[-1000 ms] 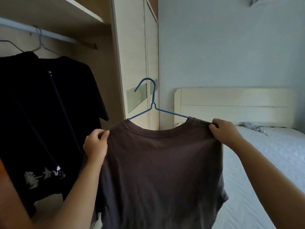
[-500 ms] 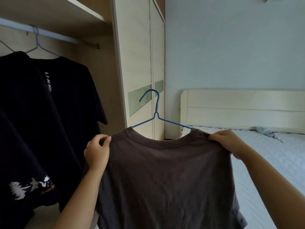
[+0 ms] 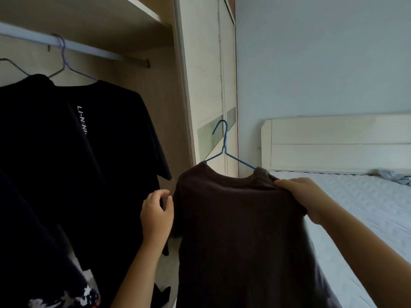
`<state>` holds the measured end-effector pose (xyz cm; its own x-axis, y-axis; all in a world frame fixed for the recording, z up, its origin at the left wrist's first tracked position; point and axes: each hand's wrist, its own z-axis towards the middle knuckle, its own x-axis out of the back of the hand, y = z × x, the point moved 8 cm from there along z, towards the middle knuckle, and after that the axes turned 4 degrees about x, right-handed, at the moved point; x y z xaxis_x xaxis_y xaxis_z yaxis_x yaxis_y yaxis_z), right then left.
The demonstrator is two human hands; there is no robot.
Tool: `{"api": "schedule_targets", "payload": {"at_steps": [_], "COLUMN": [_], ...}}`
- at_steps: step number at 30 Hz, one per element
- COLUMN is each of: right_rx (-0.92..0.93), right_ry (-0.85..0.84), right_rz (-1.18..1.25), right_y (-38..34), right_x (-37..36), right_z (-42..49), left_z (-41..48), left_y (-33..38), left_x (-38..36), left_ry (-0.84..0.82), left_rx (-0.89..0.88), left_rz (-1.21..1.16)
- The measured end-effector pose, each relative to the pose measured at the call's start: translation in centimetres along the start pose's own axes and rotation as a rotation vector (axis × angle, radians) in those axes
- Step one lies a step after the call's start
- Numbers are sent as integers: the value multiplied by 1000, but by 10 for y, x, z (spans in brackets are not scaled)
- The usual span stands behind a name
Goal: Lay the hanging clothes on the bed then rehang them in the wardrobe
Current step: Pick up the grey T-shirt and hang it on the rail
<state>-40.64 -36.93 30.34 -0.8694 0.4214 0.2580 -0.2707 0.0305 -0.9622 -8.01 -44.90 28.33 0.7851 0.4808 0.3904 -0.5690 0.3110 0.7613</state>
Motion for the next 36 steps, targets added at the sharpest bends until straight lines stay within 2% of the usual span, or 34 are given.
{"api": "schedule_targets", "payload": {"at_steps": [5,11,17,24,32,36], "right_rx": [49,137,198,223,309,349], "right_ry": [51,131,153,59,-108,-210], "right_rz": [14,30,52,111,133,215], "right_y": [-8,-17,-38,-48,-65,-91], "right_x": [-70,-111,-131,-180,-210,-213], "right_z": [28,56,81,147,266,315], "left_z": [38,70,92,132,225,277], "left_y": [-17,-32,-51,-56,0,39], "left_x": [-10,-26,-19,-19,-50,-69], "left_ry": [-39,-59,55,106,314,417], "left_rx": [-19,-74,-78,-93,-337,-465], "left_rz": [-137,-133,-62,-3,204,415]}}
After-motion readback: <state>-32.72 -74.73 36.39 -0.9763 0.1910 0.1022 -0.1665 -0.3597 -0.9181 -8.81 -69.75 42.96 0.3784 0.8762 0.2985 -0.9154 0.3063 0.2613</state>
